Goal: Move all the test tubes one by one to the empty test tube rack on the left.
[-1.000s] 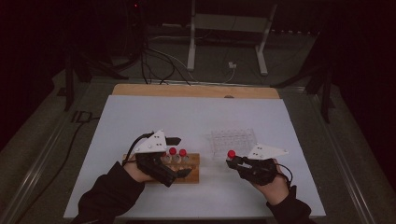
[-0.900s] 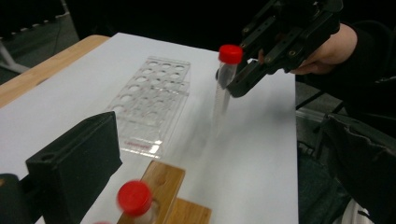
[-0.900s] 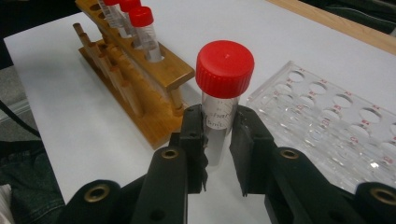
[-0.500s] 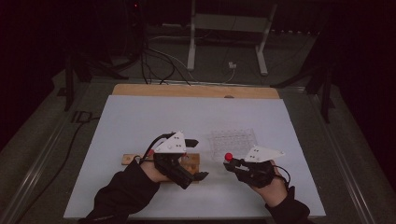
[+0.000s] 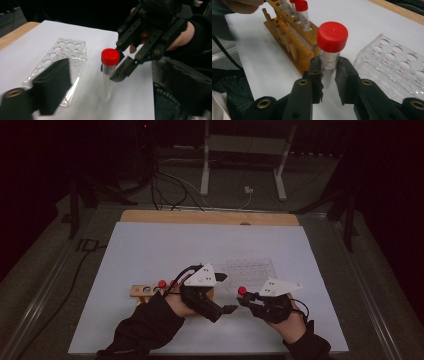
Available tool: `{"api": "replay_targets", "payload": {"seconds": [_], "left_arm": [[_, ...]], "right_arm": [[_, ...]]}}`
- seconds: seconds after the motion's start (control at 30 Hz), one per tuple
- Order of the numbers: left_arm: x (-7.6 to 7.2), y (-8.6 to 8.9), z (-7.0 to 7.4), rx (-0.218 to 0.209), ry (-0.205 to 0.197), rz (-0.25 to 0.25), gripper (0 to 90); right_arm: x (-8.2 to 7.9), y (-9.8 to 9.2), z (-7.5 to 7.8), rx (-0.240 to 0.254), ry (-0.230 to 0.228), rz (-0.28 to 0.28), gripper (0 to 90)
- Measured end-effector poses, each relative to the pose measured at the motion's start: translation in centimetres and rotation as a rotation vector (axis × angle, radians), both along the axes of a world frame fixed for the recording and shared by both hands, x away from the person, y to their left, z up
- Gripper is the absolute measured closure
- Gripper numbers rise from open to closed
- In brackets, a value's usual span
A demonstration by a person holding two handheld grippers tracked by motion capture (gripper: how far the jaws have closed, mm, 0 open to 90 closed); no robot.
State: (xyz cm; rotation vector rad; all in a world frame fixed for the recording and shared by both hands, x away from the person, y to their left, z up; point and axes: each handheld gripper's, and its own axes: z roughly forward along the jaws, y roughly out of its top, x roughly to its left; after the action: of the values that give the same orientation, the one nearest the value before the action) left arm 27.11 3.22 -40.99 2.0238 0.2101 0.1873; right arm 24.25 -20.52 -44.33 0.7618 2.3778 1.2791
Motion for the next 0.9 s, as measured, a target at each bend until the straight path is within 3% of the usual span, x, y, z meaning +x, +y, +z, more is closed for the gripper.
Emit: {"api": "replay_targets", "payload": {"seconds": [0.13, 0.47, 0.7, 0.9], "left_arm": [[0.0, -0.7, 0.0, 0.004, -0.002, -0.001, 17.4], [0.1, -1.9, -0.2, 0.023, -0.018, 0.02, 42.3], [0.2, -2.5, -0.4, 0.036, -0.027, 0.043, 51.2], [0.2, -2.7, -0.6, 0.04, -0.028, 0.035, 59.8]], "right_arm": [[-0.1, 0.0, 0.0, 0.0, -0.001, 0.006, 74.6], [-0.2, 0.1, 0.0, -0.004, 0.0, 0.013, 74.7], [-0.2, 0.2, 0.0, -0.002, 0.0, 0.017, 74.6], [-0.2, 0.2, 0.0, -0.001, 0.0, 0.019, 74.7]]}}
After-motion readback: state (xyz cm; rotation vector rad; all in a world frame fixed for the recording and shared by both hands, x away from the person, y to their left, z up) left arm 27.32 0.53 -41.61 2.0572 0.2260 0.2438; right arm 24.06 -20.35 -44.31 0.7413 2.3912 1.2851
